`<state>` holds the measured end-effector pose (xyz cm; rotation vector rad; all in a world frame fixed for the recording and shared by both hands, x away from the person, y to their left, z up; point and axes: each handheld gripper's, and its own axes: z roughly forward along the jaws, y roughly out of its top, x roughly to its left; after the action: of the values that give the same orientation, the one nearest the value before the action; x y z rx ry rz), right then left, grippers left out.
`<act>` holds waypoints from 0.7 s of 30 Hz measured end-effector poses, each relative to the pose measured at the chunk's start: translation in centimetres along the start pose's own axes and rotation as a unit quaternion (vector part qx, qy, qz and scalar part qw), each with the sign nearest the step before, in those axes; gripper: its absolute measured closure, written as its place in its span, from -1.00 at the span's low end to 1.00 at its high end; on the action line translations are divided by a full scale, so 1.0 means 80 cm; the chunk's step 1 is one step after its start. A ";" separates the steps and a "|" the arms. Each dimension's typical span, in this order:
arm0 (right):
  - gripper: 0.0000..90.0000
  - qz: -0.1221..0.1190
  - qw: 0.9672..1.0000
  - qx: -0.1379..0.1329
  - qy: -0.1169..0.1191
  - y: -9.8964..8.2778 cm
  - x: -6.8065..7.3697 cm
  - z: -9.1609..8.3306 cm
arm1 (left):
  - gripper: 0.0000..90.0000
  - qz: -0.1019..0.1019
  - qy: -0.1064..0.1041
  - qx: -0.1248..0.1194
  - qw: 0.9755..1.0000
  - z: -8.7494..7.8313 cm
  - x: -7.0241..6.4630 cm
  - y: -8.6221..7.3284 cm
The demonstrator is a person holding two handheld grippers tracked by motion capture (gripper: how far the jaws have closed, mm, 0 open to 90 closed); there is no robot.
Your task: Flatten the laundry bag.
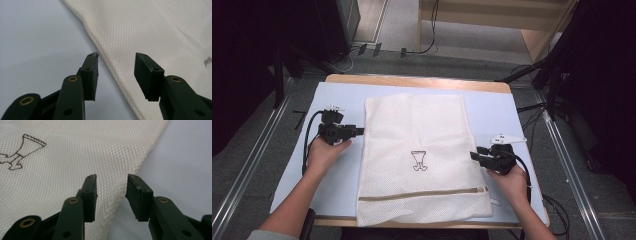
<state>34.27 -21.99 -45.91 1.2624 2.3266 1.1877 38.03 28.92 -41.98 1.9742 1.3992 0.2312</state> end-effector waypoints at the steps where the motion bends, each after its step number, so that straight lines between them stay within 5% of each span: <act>1: 0.37 0.000 1.000 0.002 0.001 0.001 0.000 0.002 | 0.20 0.003 -0.002 0.006 1.000 -0.001 -0.004 -0.006; 8: 0.31 -0.004 1.000 0.014 -0.008 0.003 -0.004 0.018 | 0.13 -0.008 -0.008 0.027 1.000 0.006 -0.019 -0.031; 13: 0.31 0.008 0.999 0.030 -0.008 0.003 -0.010 0.027 | 0.13 0.000 -0.011 0.049 0.999 0.022 -0.031 -0.036; 16: 0.31 0.008 0.999 0.034 -0.009 0.004 -0.009 0.030 | 0.12 0.016 0.006 0.049 0.999 0.027 -0.040 -0.039; 18: 0.31 0.005 0.999 0.037 -0.008 0.003 -0.009 0.032 | 0.19 0.022 0.015 0.045 0.999 0.027 -0.042 -0.041; 21: 0.34 0.003 0.999 0.039 -0.008 0.003 -0.009 0.034 | 0.43 0.010 -0.001 0.042 0.999 0.027 -0.041 -0.043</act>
<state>36.32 -21.00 -47.63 1.2997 2.3819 1.0940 35.18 25.66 -44.96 2.0572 1.4098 0.1830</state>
